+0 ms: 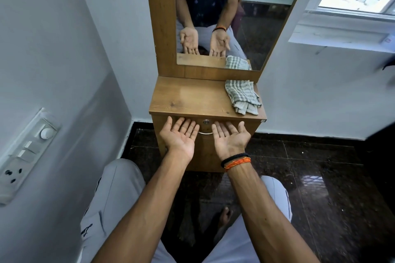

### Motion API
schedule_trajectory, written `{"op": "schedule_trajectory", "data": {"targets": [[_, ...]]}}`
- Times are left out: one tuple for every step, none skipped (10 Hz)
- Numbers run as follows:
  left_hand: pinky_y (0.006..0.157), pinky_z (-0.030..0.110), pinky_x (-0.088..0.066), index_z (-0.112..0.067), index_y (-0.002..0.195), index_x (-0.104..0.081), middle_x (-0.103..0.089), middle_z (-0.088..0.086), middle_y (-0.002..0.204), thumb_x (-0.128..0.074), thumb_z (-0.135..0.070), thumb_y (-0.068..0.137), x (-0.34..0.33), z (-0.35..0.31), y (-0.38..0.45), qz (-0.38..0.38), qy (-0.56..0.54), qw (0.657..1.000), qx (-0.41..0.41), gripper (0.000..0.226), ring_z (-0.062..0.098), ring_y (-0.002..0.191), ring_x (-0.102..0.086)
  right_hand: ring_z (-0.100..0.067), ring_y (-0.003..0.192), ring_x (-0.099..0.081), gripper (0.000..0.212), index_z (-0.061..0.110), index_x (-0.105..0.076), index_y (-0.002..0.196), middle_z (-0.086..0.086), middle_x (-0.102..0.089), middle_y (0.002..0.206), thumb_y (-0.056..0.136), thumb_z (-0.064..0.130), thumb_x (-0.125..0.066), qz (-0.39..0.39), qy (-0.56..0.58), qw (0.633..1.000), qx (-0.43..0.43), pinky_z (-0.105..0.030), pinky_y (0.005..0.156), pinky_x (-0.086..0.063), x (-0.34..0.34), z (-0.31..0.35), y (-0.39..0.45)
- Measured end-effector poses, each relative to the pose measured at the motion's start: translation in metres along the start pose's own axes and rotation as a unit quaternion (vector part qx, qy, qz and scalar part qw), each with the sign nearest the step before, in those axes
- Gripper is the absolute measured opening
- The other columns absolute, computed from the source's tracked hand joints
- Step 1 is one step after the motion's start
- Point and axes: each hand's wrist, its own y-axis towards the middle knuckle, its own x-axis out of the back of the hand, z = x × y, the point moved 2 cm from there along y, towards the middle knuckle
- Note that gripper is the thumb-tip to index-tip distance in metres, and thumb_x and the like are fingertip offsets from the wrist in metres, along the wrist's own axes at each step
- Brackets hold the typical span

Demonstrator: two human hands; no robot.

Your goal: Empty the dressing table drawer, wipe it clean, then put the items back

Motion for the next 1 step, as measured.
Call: {"op": "schedule_trajectory", "data": {"targets": [[0.102, 0.044, -0.051, -0.002, 0.126, -0.061, -0.065, 0.02, 0.123, -0.051, -0.039, 0.099, 0.0033, 0.0024, -0.0067, -0.042, 0.119, 0.992, -0.026, 0.048, 0.034, 0.114, -0.063, -0.036, 0.126, -0.053, 0.053, -0.002, -0.045, 0.14, -0.026, -0.049, 0.141, 0.103, 0.036, -0.042, -0.049, -0.08, 0.996, -0.006, -0.044, 0.104, -0.047, 0.0046, 0.0001, -0.008]]}}
